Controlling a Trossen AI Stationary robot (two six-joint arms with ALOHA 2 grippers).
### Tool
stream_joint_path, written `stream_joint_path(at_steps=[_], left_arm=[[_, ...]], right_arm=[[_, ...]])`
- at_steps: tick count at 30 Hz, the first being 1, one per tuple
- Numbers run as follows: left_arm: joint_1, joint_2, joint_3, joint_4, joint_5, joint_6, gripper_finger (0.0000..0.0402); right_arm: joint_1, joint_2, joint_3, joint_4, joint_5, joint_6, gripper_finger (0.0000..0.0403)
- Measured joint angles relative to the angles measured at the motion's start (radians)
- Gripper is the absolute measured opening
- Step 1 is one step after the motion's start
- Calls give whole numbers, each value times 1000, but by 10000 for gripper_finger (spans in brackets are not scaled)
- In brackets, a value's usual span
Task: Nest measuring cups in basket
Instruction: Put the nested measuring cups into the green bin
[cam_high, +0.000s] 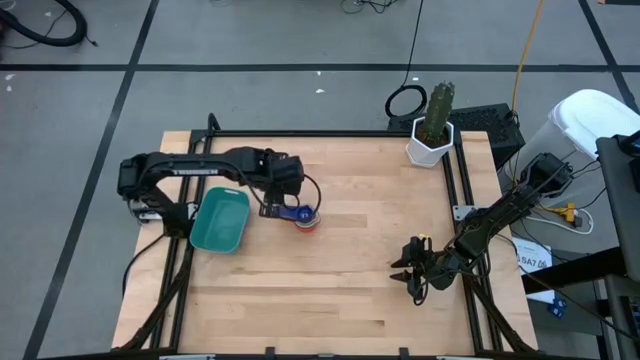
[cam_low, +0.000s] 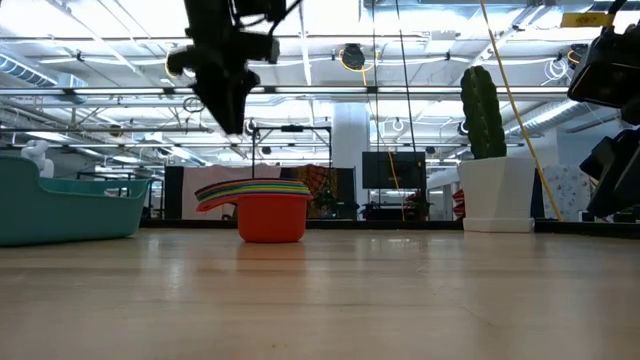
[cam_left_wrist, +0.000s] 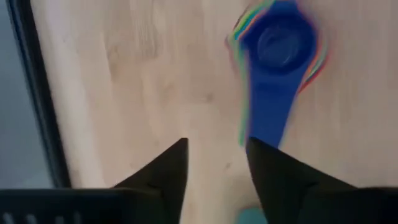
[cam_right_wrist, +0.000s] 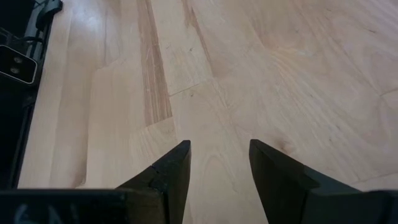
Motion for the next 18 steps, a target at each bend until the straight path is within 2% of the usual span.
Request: stream_joint_path(at_steps=[3, 11, 14, 18], left_arm=[[-25, 1, 7, -2, 13, -65, 211], [-54, 56, 6, -17, 15, -128, 377], [-64, 66, 6, -22, 14, -130, 392], [-79, 75, 6, -5, 15, -131, 367]], right_arm=[[0, 0, 0, 2, 0, 1, 155], [0, 0, 0, 6, -3, 16, 155], [0, 0, 0, 6, -4, 16, 155], [0, 0, 0, 5, -4, 15, 155]])
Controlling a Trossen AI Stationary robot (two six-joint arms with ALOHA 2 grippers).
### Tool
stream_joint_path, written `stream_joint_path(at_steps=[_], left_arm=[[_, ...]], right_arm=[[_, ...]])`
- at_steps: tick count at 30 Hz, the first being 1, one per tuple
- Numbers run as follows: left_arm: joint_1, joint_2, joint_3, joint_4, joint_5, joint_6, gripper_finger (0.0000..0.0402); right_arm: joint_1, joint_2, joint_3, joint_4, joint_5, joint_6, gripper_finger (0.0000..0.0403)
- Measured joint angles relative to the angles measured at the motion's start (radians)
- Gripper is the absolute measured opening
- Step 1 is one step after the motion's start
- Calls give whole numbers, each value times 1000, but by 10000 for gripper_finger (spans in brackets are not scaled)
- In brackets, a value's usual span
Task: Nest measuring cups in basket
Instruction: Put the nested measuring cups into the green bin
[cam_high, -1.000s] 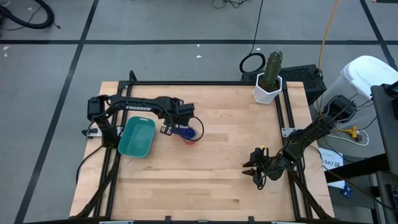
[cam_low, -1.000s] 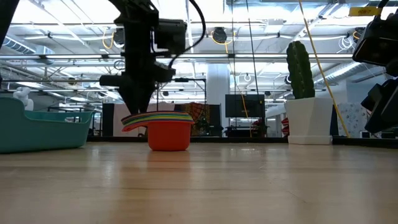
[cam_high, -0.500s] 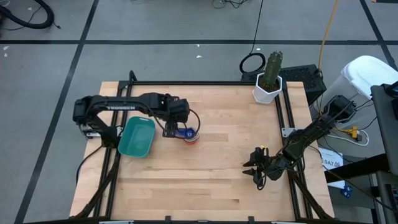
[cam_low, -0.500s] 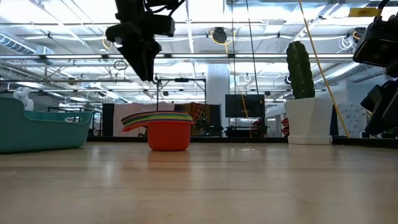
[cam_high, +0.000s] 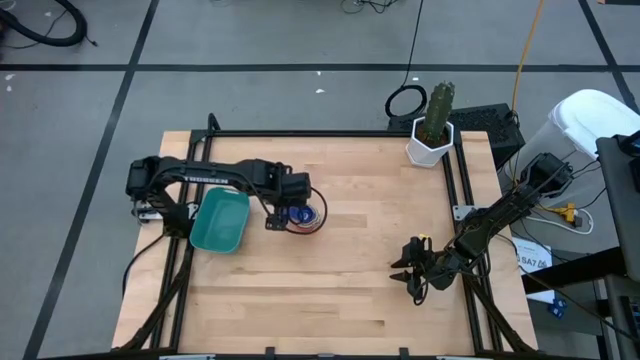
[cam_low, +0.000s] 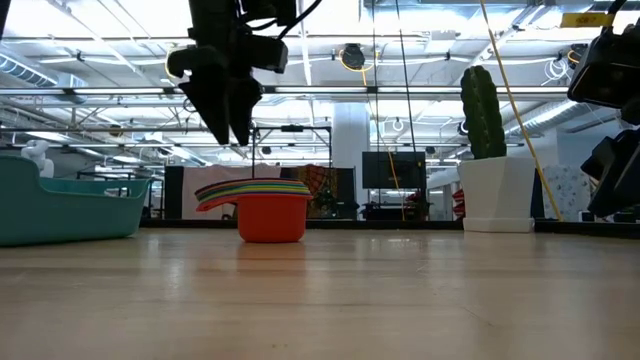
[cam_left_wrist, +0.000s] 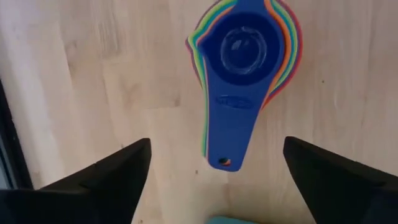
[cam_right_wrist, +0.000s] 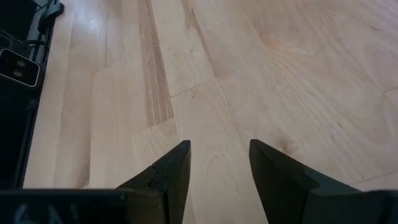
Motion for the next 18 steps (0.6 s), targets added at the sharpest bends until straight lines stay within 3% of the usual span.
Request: stream_joint_path(at_steps=[5, 18], left_arm=[[-21, 11, 0, 32, -1, -10, 355], [-123, 33, -1, 86, 16, -55, 374]], right_arm=[[0, 0, 0, 0, 0, 2, 155], [0, 0, 0, 0, -1, 10, 155]])
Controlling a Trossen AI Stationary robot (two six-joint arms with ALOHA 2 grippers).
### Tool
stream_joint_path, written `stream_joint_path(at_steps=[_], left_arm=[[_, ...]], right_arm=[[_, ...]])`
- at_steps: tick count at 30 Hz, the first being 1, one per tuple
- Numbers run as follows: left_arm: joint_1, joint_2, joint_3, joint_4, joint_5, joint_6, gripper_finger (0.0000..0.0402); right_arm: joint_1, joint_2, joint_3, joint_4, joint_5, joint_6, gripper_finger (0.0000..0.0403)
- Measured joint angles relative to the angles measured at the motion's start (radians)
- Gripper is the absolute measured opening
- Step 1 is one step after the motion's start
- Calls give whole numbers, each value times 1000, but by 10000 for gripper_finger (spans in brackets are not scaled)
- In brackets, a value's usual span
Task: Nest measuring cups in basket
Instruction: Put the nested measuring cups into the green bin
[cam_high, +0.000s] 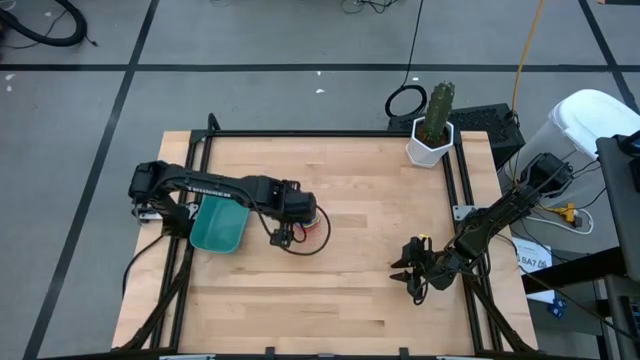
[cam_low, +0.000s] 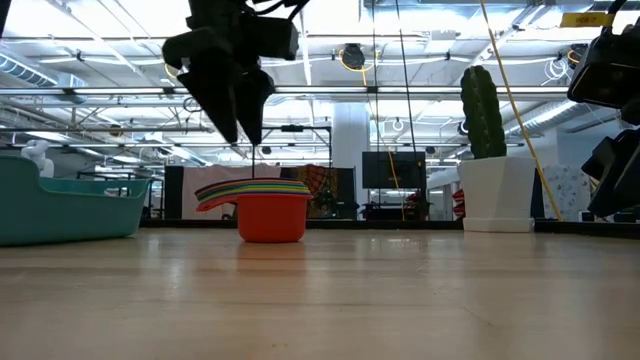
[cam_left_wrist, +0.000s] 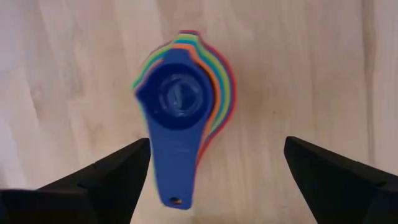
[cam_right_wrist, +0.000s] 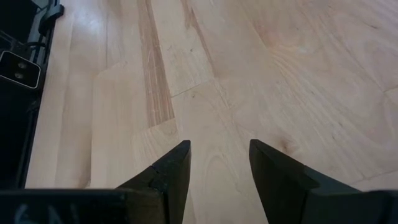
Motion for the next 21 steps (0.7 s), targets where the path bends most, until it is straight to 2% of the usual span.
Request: stream_joint_path(at_steps=[10, 21], left_arm=[[-48, 100, -1, 31, -48, 18, 374], [-51, 106, -1, 103, -51, 15, 374]], right_arm=[[1, 0, 1, 18, -5, 0, 155], [0, 0, 0, 15, -20, 0, 155]])
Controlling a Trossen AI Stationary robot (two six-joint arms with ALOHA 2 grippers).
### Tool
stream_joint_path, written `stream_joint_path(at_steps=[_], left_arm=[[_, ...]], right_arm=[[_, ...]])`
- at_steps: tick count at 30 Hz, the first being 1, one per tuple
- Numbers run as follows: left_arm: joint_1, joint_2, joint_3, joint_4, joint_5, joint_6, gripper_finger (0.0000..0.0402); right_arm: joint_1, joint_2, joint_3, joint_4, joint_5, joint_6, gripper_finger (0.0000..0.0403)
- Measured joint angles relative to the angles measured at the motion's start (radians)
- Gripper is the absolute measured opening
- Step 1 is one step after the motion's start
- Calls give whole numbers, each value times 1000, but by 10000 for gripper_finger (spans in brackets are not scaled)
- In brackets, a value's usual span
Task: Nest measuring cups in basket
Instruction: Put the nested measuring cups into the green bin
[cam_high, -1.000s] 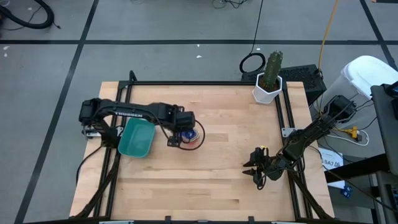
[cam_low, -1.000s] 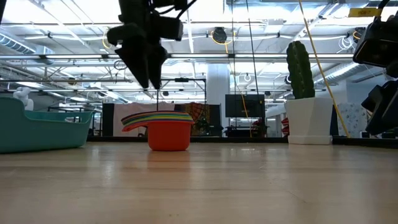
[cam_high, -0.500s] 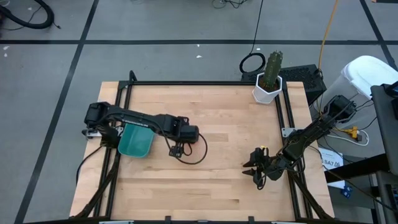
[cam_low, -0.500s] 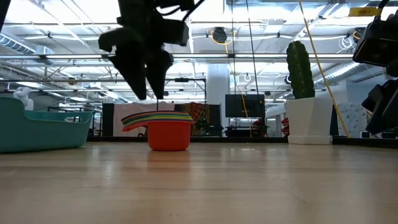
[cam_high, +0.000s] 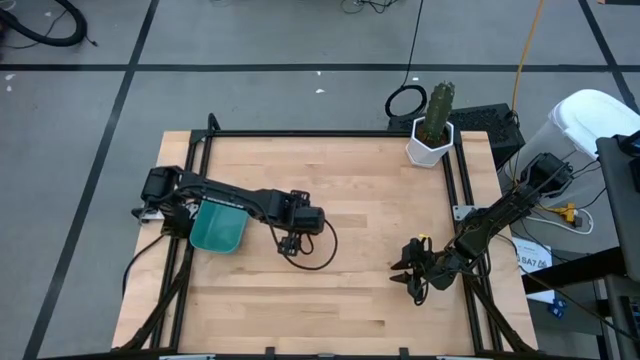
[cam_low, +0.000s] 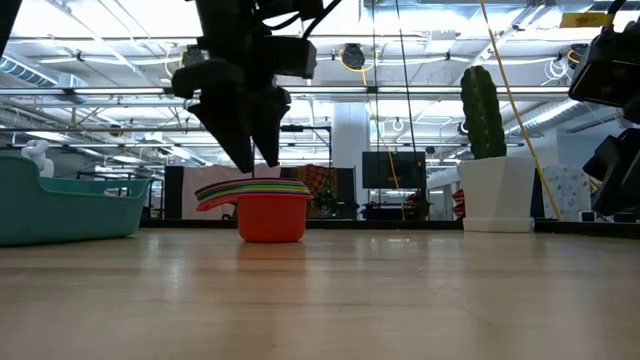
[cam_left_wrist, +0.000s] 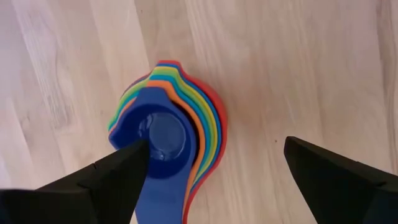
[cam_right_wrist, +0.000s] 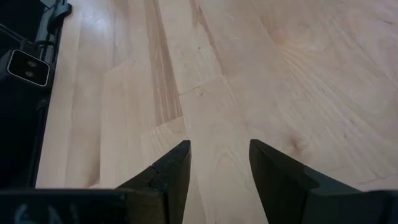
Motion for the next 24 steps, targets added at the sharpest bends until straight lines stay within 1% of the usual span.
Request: stream_joint_path(at_steps=[8, 13, 15, 21, 24], left_arm=[[1, 27, 1, 17, 0, 0, 374], [1, 44, -19, 41, -2, 3, 374], [1, 53, -34, 25, -6, 3, 374], [1, 63, -86, 123, -27, 8, 374], [0, 63, -105, 170, -57, 6, 374]], right_arm=[[0, 0, 0, 1, -2, 0, 155], [0, 0, 0, 1, -5, 1, 155], [0, 0, 0, 6, -6, 0, 155], [0, 0, 0, 8, -6, 1, 155], [0, 0, 0, 8, -6, 15, 155]])
